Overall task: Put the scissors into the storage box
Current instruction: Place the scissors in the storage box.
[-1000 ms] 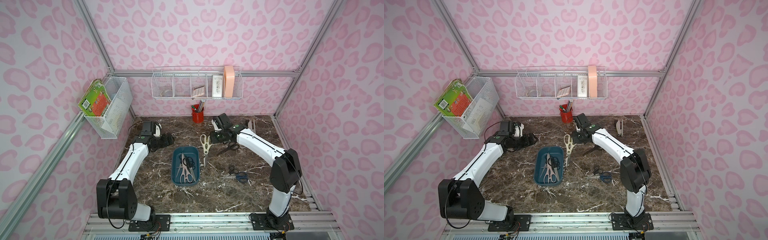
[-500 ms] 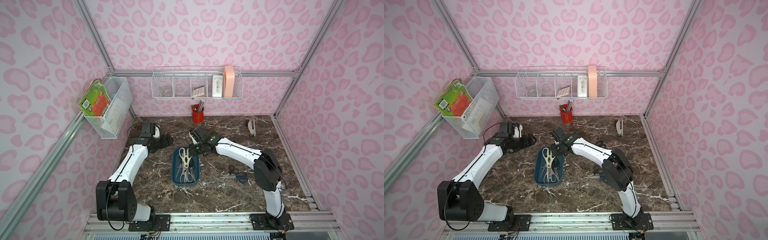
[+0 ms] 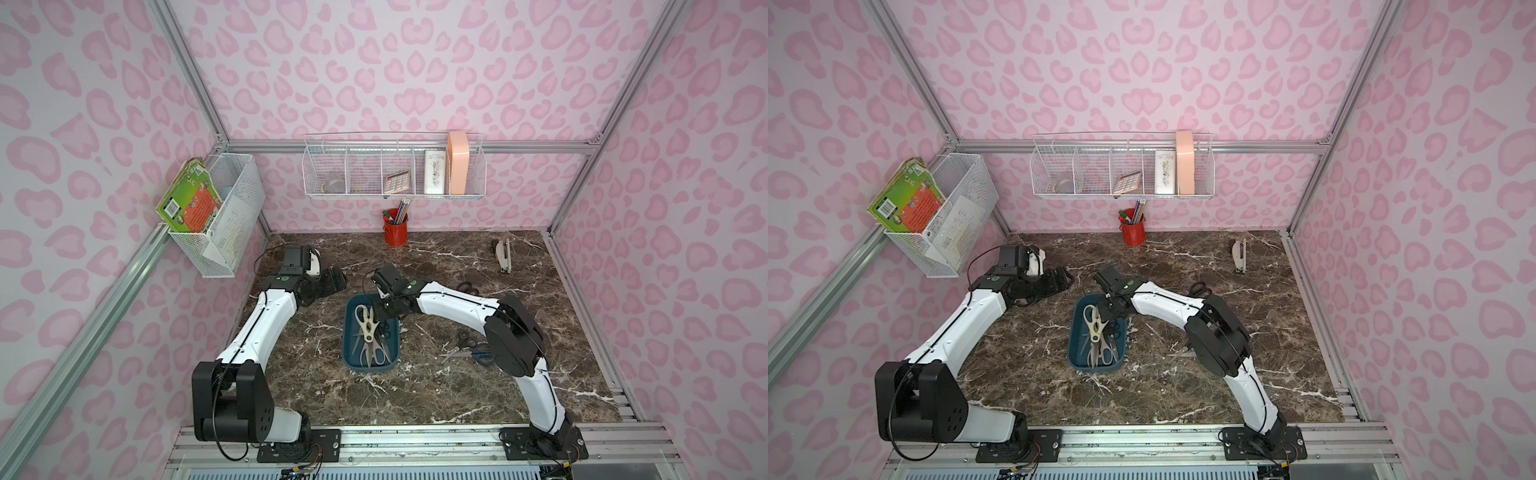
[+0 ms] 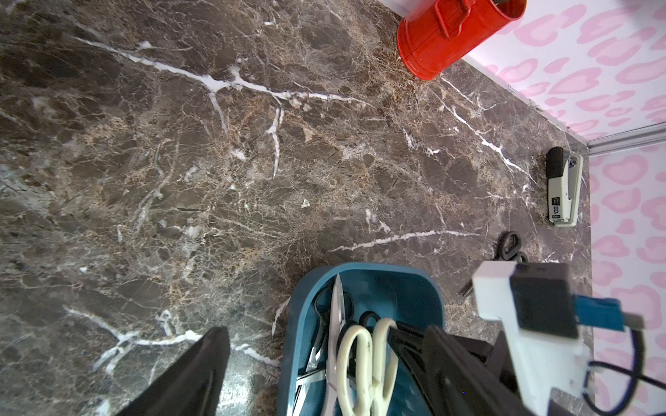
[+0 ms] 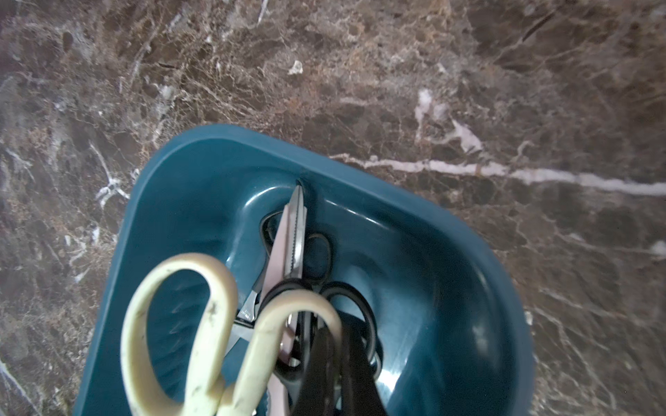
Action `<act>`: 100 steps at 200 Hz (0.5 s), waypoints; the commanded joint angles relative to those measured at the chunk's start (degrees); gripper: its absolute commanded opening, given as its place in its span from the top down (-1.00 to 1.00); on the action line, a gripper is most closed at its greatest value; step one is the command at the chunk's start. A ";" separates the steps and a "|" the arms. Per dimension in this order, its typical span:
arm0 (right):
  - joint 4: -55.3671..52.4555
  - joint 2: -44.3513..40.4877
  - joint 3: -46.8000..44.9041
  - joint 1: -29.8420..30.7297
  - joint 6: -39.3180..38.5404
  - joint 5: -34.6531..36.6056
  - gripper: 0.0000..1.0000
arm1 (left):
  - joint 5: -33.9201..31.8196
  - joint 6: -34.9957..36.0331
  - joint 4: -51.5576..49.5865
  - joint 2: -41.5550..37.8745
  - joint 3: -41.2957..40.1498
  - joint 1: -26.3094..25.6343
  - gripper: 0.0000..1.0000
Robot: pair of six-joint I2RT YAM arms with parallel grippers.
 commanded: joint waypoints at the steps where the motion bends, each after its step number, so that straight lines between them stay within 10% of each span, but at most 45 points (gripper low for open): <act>1: 0.08 1.05 1.42 0.50 0.10 1.81 1.00 | 0.78 0.05 0.50 -0.59 -0.15 0.11 -0.78; 100: -1.26 3.75 5.42 -0.87 1.60 3.10 1.00 | 0.74 -0.03 0.52 -1.19 -0.30 0.07 -0.78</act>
